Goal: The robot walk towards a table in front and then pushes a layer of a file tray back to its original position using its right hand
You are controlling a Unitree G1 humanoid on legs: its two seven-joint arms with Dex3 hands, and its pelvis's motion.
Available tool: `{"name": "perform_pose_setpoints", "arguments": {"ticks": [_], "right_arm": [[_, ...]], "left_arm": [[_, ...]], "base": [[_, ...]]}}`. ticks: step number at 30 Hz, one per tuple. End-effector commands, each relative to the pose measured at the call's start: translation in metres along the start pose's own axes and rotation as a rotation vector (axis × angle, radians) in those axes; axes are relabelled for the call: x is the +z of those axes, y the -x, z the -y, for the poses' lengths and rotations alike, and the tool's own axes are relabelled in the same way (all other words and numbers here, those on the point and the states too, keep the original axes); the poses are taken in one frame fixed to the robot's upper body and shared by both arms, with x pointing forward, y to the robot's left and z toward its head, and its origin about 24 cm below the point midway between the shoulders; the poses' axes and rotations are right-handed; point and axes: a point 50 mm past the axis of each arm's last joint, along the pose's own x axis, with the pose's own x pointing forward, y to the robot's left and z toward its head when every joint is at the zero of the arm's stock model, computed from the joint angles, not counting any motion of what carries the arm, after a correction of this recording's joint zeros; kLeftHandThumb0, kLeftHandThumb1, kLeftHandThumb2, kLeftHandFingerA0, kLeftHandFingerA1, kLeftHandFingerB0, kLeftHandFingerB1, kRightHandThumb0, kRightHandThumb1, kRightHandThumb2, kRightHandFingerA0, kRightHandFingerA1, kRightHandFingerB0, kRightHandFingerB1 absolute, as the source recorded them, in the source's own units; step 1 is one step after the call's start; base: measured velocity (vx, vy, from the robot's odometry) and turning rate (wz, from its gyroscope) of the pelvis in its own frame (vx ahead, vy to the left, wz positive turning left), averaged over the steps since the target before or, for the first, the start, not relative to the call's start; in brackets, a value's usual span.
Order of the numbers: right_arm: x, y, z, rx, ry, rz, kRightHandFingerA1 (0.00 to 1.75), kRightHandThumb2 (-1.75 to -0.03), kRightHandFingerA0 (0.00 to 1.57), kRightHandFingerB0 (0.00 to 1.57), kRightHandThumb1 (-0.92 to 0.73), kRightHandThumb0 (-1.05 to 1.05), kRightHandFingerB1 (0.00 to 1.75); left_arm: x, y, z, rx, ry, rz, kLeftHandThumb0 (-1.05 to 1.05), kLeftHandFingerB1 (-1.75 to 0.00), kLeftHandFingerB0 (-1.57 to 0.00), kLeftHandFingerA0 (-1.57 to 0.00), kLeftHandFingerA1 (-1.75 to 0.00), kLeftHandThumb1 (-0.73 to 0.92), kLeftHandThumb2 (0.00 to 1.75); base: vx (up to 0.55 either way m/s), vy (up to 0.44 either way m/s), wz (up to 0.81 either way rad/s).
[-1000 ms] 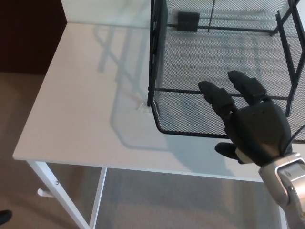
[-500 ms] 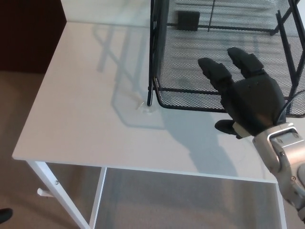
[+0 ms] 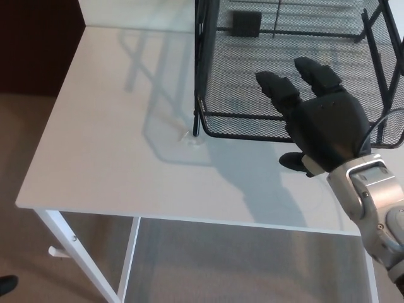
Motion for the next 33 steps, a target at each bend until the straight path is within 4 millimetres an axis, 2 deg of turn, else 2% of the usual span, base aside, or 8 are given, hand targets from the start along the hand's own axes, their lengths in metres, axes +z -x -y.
{"name": "perform_pose_setpoints", "arguments": {"ticks": [1, 11, 17, 19, 30, 31, 32, 33], "right_arm": [[0.001, 0.007, 0.006, -0.021, -0.019, 0.004, 0.02, -0.74, 0.0, 0.07, -0.41, -0.64, 0.12], [0.026, 0.054, 0.032, -0.07, -0.161, 0.12, 0.0, -0.86, 0.0, 0.0, -0.47, -0.82, 0.01], [0.03, 0.068, 0.036, -0.085, -0.181, 0.147, 0.0, -0.84, 0.0, 0.0, -0.46, -0.8, 0.01], [0.035, 0.085, 0.046, -0.103, -0.193, 0.177, 0.0, -0.84, 0.0, 0.0, -0.44, -0.79, 0.0], [0.042, 0.124, 0.075, -0.182, -0.237, 0.248, 0.03, -0.83, 0.0, 0.0, -0.43, -0.77, 0.0], [0.043, 0.13, 0.08, -0.207, -0.237, 0.261, 0.0, -0.56, 0.0, 0.0, -0.5, -0.84, 0.03], [0.043, 0.137, 0.088, -0.259, -0.235, 0.293, 0.04, -0.83, 0.0, 0.0, -0.44, -0.78, 0.0], [0.043, 0.142, 0.091, -0.3, -0.273, 0.306, 0.0, -0.82, 0.0, 0.0, -0.44, -0.77, 0.0]], "left_arm": [[-0.001, 0.001, -0.004, 0.008, -0.022, -0.021, -0.08, -0.34, -0.43, -0.42, -0.43, 0.48, 0.54], [0.0, 0.0, -0.004, 0.008, -0.058, -0.03, -0.12, -0.35, -0.44, -0.45, -0.43, 0.46, 0.54], [0.0, 0.0, -0.003, 0.004, -0.061, -0.032, -0.11, -0.34, -0.43, -0.44, -0.42, 0.47, 0.54], [0.001, 0.001, -0.004, -0.003, -0.053, -0.032, -0.12, -0.34, -0.42, -0.42, -0.42, 0.47, 0.55], [0.006, -0.003, -0.005, -0.005, -0.078, -0.021, -0.14, -0.34, -0.41, -0.43, -0.42, 0.46, 0.55], [0.006, -0.004, -0.005, -0.008, -0.074, -0.018, -0.14, -0.34, -0.41, -0.42, -0.42, 0.46, 0.55], [0.008, -0.005, -0.005, -0.011, -0.069, -0.011, -0.12, -0.34, -0.41, -0.43, -0.42, 0.46, 0.53], [0.008, -0.006, -0.005, -0.009, -0.061, -0.01, -0.11, -0.34, -0.42, -0.43, -0.41, 0.45, 0.53]], "base": [[0.0, 0.0, 0.0], [0.0, 0.0, 0.0], [0.0, 0.0, 0.0], [0.0, 0.0, 0.0], [0.0, 0.0, 0.0], [0.0, 0.0, 0.0], [0.0, 0.0, 0.0], [0.0, 0.0, 0.0]]}}
